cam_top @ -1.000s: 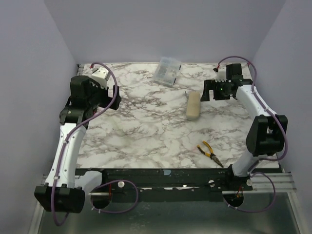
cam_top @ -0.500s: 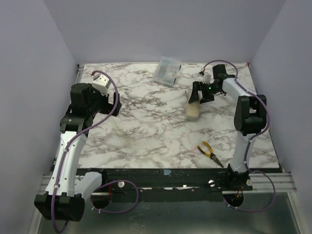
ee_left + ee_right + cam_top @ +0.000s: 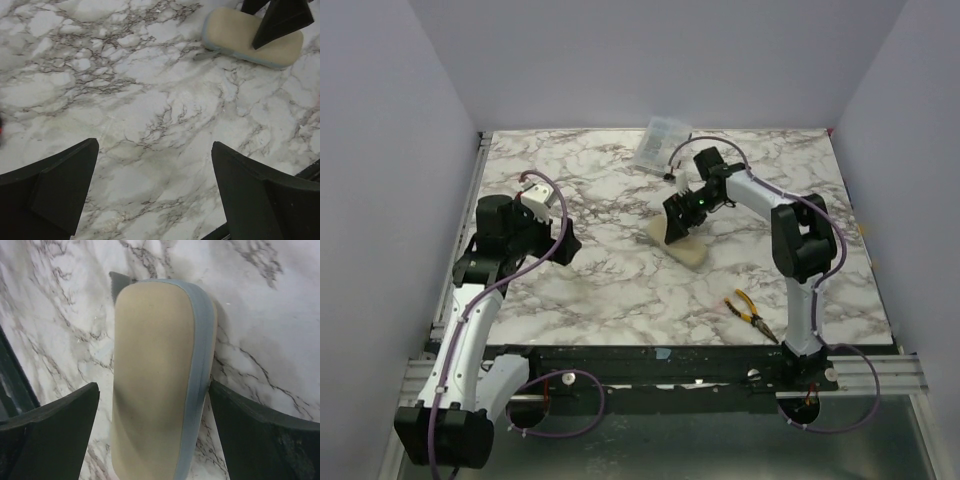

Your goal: Open the umbrella

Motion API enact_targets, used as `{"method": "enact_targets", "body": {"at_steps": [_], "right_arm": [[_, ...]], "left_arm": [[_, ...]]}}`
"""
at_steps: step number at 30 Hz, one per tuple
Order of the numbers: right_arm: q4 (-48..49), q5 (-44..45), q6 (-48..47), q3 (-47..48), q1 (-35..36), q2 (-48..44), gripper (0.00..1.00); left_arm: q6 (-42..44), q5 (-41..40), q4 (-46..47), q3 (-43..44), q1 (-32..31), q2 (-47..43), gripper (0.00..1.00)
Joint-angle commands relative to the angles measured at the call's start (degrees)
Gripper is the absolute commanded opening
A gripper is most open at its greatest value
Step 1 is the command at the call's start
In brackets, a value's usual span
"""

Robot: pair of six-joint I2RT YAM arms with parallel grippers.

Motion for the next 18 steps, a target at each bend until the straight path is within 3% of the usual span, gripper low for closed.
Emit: {"method": "enact_targets", "body": {"at_steps": [1,4,10,18], "right_arm": [[1.98,9.75,-9.11,-2.74,2.18,-4.96,0.97],[4.73,14.46,-10.31,-5.85,2.37,-11.10,1.00],[4.19,13.69,-10.70,-13.15,2.44,-21.17,1.00],[7.87,14.63,-9.36,-16.78,3.61,-20.27,1.00]], "left_arm": [[-3.79,9.68,4.30,-4.87,-0.10,-2.06,0.99],[-7.78,13.01,8.20,-8.26,-0.36,-1.56,0.98],[-12.23,11.28,22.14,-14.36,-2.57,1.87,0.95],[-11.59,8.25,32.28,-15.73,-4.76,10.12,0.80]]}}
